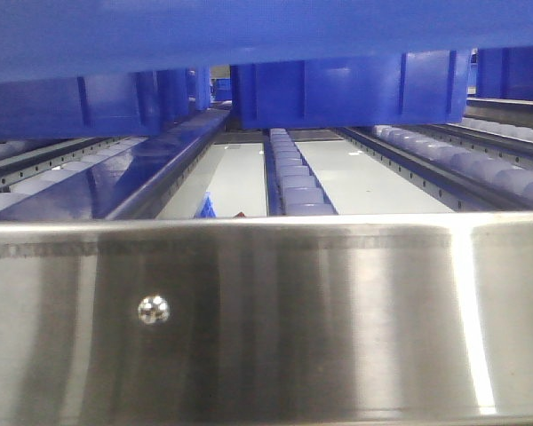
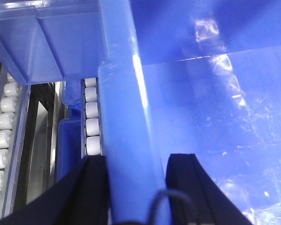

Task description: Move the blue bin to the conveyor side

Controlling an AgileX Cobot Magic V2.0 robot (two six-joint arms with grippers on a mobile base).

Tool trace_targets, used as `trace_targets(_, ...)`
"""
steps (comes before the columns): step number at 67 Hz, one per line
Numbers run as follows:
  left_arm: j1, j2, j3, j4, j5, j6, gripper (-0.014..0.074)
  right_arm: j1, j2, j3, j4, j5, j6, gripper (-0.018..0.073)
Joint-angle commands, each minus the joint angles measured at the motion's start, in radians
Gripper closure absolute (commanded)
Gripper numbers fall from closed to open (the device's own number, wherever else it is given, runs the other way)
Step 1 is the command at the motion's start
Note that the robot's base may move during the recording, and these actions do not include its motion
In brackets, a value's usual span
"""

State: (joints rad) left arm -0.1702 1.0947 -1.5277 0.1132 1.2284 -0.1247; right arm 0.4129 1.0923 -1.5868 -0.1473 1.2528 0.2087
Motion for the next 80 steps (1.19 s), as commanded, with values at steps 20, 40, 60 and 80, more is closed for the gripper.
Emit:
trace_targets(20,-0.005,-0.013,-0.013,0.032,-0.076,0.006,0.0615,-0.005,-0.015,-0.014,-0.063,-0.109,-0.012,0.0639)
trace_targets(40,-0.005,-0.013,-0.013,0.032,-0.076,0.006,0.0615,-0.005,-0.015,-0.014,-0.063,-0.109,-0.012,0.0639)
trace_targets(60,-0.005,-0.013,-0.013,0.032,-0.076,0.006,0.0615,-0.005,-0.015,-0.014,-0.063,-0.109,-0.012,0.0639)
trace_targets(80,-0.005,-0.013,-0.013,0.032,-0.076,0.006,0.0615,-0.005,-0.015,-0.014,-0.063,-0.109,-0.012,0.0639)
